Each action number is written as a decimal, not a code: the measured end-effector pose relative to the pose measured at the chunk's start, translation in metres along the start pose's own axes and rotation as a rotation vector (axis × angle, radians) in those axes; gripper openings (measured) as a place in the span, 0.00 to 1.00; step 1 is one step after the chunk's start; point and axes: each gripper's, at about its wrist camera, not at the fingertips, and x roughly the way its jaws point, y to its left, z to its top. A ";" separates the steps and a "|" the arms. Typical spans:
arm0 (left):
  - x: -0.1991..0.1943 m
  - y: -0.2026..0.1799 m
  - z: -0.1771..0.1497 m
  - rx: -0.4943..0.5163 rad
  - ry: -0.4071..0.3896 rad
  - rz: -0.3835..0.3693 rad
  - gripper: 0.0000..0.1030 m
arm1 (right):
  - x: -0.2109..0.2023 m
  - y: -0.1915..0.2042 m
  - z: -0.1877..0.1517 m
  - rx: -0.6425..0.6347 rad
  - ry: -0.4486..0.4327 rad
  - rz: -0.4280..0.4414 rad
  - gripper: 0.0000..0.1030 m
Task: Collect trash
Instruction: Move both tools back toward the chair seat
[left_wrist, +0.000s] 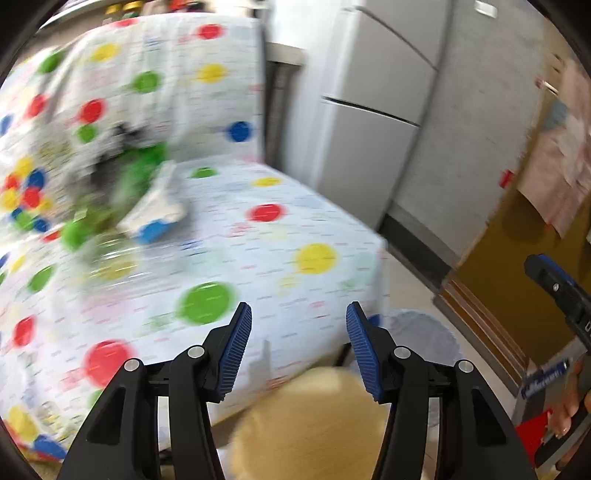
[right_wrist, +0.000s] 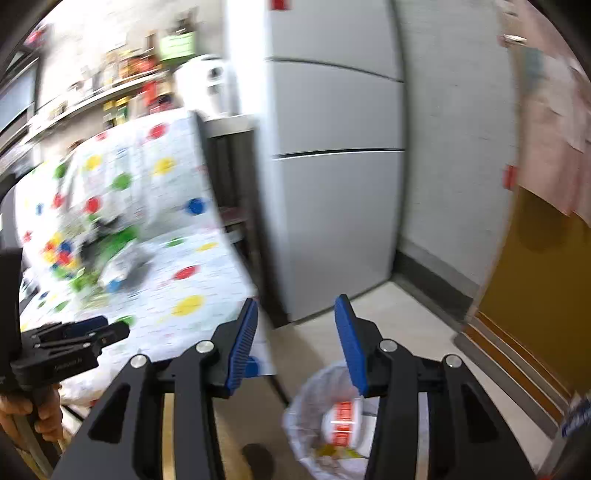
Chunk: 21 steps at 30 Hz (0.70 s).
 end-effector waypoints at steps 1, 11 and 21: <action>-0.007 0.015 -0.002 -0.020 -0.003 0.027 0.53 | 0.003 0.010 0.002 -0.014 0.008 0.025 0.42; -0.071 0.145 -0.006 -0.205 -0.050 0.336 0.54 | 0.042 0.133 0.032 -0.203 0.061 0.262 0.42; -0.109 0.233 0.001 -0.335 -0.077 0.492 0.57 | 0.094 0.222 0.065 -0.291 0.073 0.428 0.63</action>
